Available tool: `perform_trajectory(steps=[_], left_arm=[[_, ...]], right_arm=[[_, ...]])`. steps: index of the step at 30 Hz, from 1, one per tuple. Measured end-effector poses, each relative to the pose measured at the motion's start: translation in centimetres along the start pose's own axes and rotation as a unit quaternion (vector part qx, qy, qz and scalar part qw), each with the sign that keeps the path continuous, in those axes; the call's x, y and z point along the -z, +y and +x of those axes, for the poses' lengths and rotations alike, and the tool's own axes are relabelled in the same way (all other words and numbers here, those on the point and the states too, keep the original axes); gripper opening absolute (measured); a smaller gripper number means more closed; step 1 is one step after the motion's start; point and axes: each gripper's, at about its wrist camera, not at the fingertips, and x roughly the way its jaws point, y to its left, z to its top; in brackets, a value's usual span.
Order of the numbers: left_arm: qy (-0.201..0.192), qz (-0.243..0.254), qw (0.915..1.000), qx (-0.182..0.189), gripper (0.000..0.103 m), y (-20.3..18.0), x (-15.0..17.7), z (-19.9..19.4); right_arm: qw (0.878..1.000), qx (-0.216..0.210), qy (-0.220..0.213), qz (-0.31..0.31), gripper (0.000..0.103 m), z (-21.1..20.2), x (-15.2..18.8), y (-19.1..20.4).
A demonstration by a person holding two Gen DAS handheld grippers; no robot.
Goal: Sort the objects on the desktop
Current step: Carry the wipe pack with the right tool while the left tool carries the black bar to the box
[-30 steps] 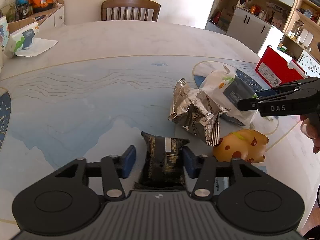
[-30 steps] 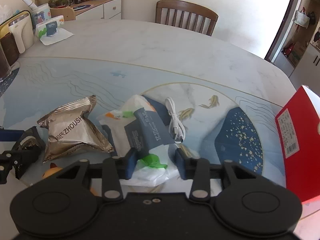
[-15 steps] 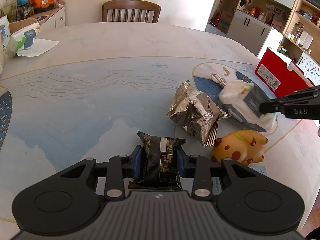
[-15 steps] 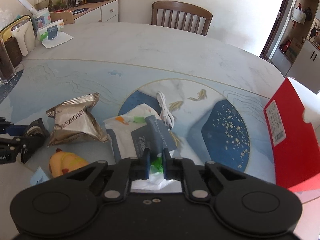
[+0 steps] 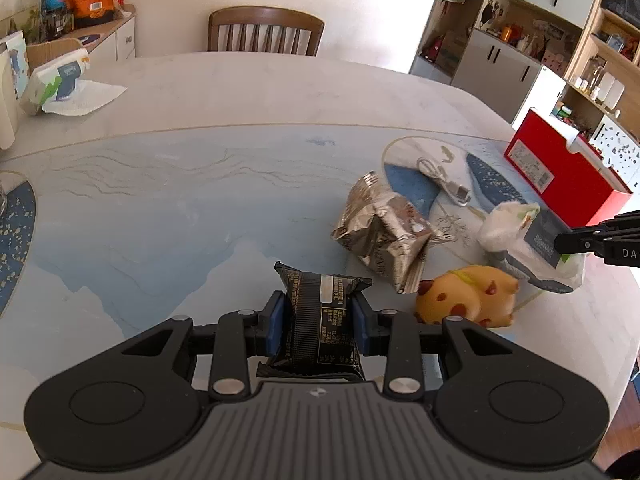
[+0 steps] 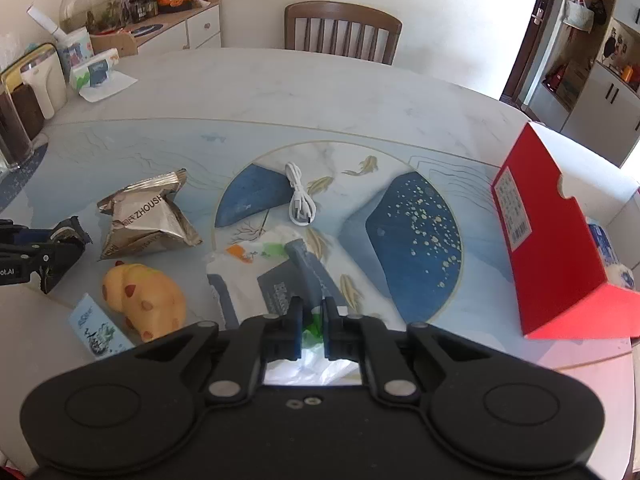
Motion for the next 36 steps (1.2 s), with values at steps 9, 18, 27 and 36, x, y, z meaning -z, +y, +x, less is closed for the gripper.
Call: perform_trajectory(steps=[9, 18, 27, 36], left_arm=[[-0.013, 0.005, 0.9997, 0.019, 0.033, -1.5, -0.1, -2.0], [-0.015, 0.021, 0.9989, 0.04, 0.033, -3.6, -0.2, -3.0], [-0.018, 0.038, 0.9974, 0.058, 0.033, -6.1, -0.8, -3.1], [-0.024, 0.073, 0.9935, 0.084, 0.033, -10.3, -2.7, -3.1]], right_arm=[[1.0, 0.002, -0.014, 0.014, 0.007, -2.2, 0.8, -0.6], [0.999, 0.007, -0.027, 0.03, 0.007, -3.9, 1.9, -1.7], [0.998, 0.009, -0.05, 0.039, 0.006, -5.9, 2.3, -3.2], [0.996, 0.008, -0.07, 0.048, 0.006, -8.3, 2.1, -5.7]])
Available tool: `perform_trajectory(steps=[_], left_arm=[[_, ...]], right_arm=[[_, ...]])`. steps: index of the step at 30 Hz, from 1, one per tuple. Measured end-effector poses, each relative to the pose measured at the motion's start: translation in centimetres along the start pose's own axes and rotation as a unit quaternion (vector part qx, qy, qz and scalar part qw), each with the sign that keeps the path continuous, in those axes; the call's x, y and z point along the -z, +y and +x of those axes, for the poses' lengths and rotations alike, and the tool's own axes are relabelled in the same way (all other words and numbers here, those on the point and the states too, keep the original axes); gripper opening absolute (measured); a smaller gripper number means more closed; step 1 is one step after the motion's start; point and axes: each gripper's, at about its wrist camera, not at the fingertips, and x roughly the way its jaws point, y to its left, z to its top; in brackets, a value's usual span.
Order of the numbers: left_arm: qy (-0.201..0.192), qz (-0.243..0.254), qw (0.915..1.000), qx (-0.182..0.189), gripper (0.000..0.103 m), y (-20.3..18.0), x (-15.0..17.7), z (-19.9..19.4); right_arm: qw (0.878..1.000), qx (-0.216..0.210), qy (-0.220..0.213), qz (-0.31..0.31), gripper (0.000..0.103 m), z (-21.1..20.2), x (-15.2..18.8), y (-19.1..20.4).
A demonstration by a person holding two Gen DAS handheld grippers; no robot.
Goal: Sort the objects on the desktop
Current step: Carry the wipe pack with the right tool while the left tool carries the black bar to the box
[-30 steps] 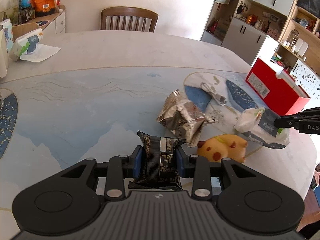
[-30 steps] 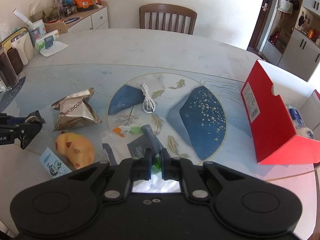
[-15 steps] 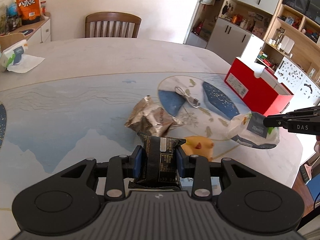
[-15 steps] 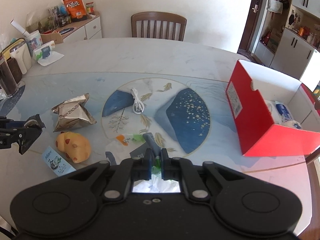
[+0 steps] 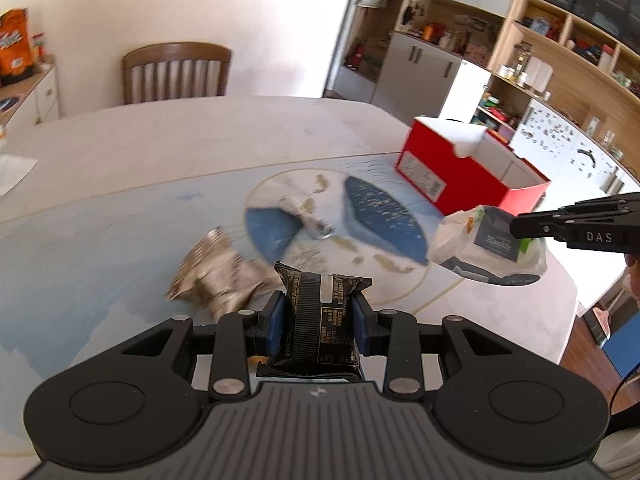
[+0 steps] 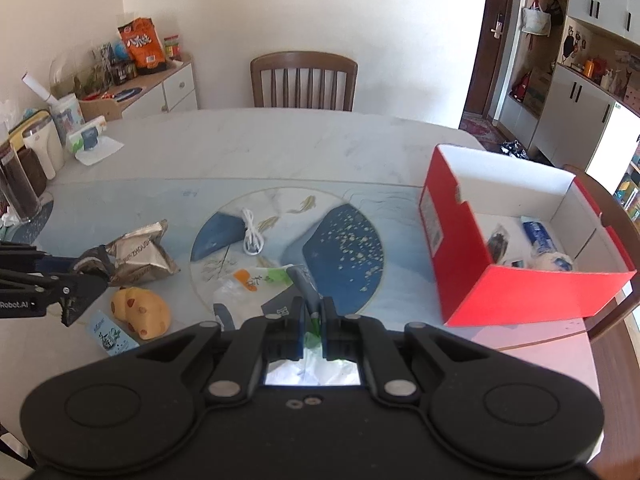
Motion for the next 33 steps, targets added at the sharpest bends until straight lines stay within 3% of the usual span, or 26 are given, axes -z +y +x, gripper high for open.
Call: perform_trajectory(steps=[33], left_arm=[[-0.04, 0.11, 0.9907, 0.069, 0.033, -18.0, -13.5, 10.7]], right_arm=[[0.995, 0.042, -0.094, -0.002, 0.006, -2.4, -5.3, -16.9]])
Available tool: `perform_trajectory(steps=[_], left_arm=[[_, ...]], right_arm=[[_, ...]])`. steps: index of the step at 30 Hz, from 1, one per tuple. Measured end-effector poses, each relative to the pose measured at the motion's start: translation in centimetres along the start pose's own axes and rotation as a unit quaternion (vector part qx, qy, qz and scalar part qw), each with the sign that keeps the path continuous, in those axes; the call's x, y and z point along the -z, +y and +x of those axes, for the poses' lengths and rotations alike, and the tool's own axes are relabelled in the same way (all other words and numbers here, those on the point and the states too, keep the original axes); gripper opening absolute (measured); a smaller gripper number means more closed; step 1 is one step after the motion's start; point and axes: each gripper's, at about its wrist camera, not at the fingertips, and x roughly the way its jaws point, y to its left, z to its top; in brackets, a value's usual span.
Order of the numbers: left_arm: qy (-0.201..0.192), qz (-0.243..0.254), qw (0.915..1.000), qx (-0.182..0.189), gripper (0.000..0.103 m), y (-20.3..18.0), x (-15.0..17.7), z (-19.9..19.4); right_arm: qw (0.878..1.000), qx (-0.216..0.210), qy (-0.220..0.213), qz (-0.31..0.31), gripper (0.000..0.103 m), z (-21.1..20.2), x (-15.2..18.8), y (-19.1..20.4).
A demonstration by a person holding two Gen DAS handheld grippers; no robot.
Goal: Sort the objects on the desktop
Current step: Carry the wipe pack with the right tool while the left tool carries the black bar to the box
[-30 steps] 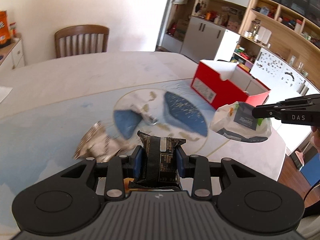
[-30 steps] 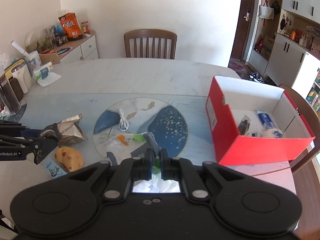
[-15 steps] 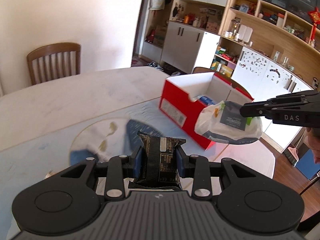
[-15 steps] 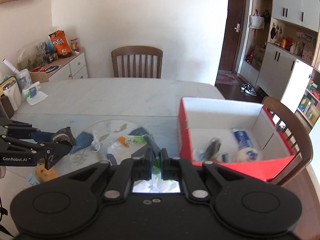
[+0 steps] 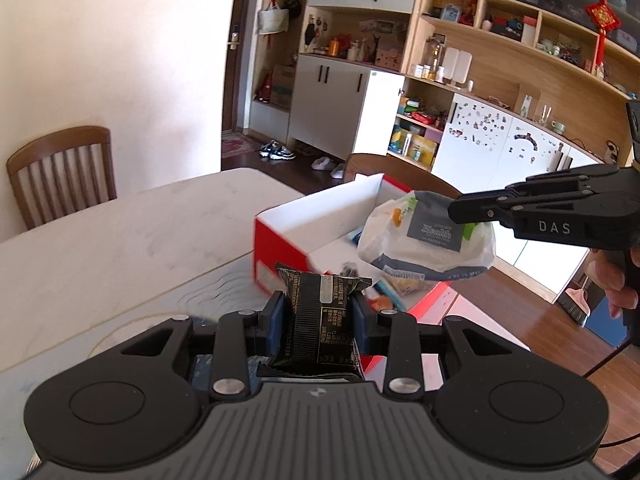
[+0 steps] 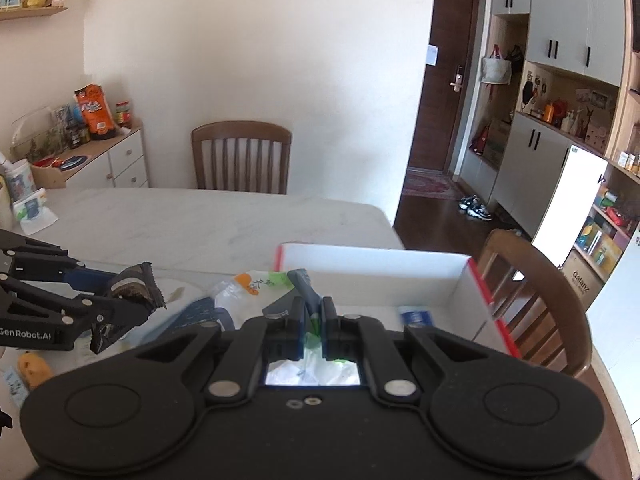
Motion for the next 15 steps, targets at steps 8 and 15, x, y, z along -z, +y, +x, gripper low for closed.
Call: perform_trajectory(steps=[8, 15], left_arm=[[0.01, 0.025, 0.9996, 0.007, 0.033, -2.7, -2.4, 3.9], [0.045, 0.048, 0.9976, 0.021, 0.033, -4.8, -3.9, 8.3]], right_arm=[[1.0, 0.013, -0.003, 0.002, 0.006, 1.3, -0.4, -4.1], [1.0, 0.012, 0.008, 0.016, 0.006, 3.5, -0.5, -7.1]])
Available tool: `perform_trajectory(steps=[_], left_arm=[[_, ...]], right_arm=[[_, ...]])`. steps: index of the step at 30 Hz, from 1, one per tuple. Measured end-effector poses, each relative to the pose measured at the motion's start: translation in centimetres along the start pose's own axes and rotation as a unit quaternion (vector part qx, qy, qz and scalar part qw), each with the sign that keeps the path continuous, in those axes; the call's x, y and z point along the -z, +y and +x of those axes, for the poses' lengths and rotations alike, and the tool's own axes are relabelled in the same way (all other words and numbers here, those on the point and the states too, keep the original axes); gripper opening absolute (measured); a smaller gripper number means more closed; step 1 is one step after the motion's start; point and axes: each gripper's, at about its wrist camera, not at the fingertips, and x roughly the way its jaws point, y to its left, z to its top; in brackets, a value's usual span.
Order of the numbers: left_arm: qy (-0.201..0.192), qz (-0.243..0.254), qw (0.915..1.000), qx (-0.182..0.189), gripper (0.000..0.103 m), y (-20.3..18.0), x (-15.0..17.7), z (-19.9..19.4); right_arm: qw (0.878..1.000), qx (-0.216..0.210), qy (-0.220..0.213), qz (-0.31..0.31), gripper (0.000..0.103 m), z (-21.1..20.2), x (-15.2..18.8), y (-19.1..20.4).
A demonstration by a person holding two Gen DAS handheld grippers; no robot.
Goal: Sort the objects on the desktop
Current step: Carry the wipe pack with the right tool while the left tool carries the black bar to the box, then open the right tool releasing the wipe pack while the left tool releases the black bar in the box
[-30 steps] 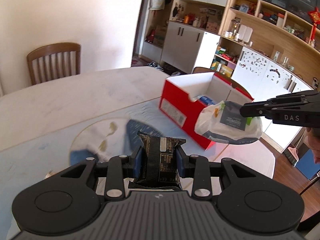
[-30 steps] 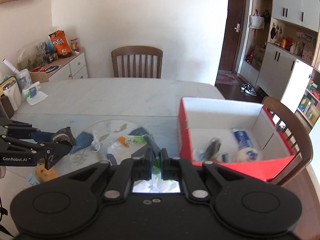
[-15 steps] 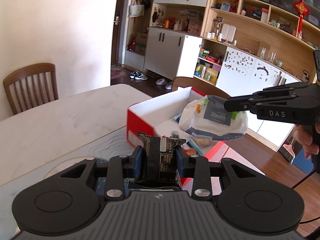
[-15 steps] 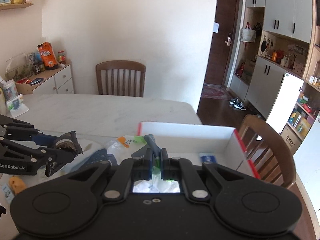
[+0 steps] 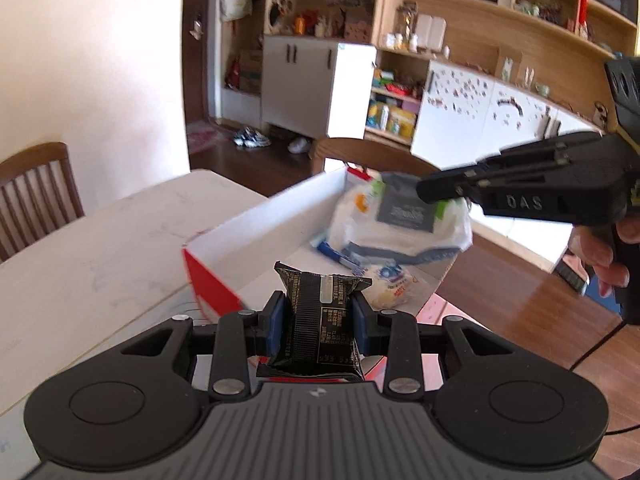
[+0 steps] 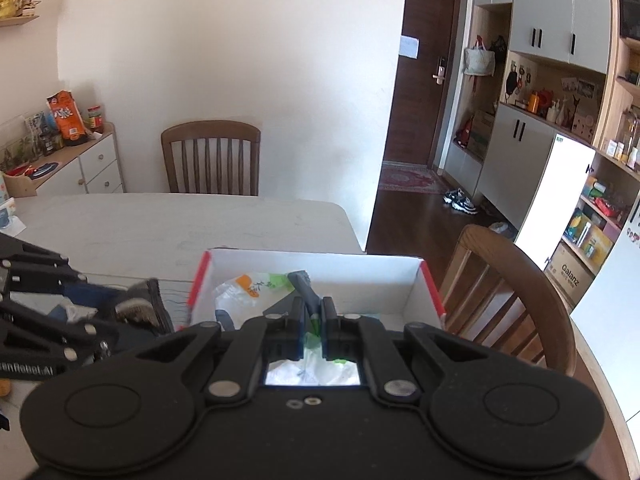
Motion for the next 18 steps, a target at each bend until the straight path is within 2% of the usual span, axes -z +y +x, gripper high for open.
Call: perform_trajectory(steps=[8, 18], left_arm=[[0.056, 0.014, 0.9983, 0.006, 0.033, -0.4, -1.6, 5.4], [0.091, 0.047, 0.9948, 0.004, 0.033, -1.7, -3.3, 9.6]], right_arm=[[1.0, 0.006, 0.025, 0.01, 0.006, 4.0, -0.3, -2.8], [0.998, 0.015, 0.052, 0.026, 0.006, 7.6, -0.5, -4.8]])
